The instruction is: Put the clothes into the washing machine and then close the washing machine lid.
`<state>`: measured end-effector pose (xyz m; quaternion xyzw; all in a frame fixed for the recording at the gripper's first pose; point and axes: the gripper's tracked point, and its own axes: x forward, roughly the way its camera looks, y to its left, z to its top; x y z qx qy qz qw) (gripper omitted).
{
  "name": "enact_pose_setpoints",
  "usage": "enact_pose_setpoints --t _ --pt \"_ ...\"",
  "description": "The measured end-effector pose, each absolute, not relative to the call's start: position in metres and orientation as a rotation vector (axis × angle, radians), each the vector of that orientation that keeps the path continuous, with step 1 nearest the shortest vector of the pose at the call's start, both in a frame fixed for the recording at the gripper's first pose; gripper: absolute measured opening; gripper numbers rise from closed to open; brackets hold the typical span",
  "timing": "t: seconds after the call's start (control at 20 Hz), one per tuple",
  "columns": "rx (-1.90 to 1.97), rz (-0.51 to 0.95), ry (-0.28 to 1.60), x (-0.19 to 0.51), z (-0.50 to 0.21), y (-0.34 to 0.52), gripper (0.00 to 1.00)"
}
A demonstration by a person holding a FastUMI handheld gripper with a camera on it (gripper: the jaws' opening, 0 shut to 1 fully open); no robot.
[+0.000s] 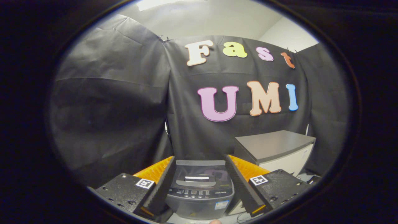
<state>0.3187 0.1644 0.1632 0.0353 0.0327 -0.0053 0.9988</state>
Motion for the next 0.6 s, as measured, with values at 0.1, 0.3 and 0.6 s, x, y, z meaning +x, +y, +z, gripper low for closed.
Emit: enact_pose_setpoints --t 0.1,0.3,0.6 --pt "0.079 -0.021 0.068 0.309 0.161 0.155 0.96" --pt "0.095 -0.027 0.059 0.302 0.160 0.147 0.97" --pt "0.119 -0.026 0.037 0.306 0.151 0.145 0.97"
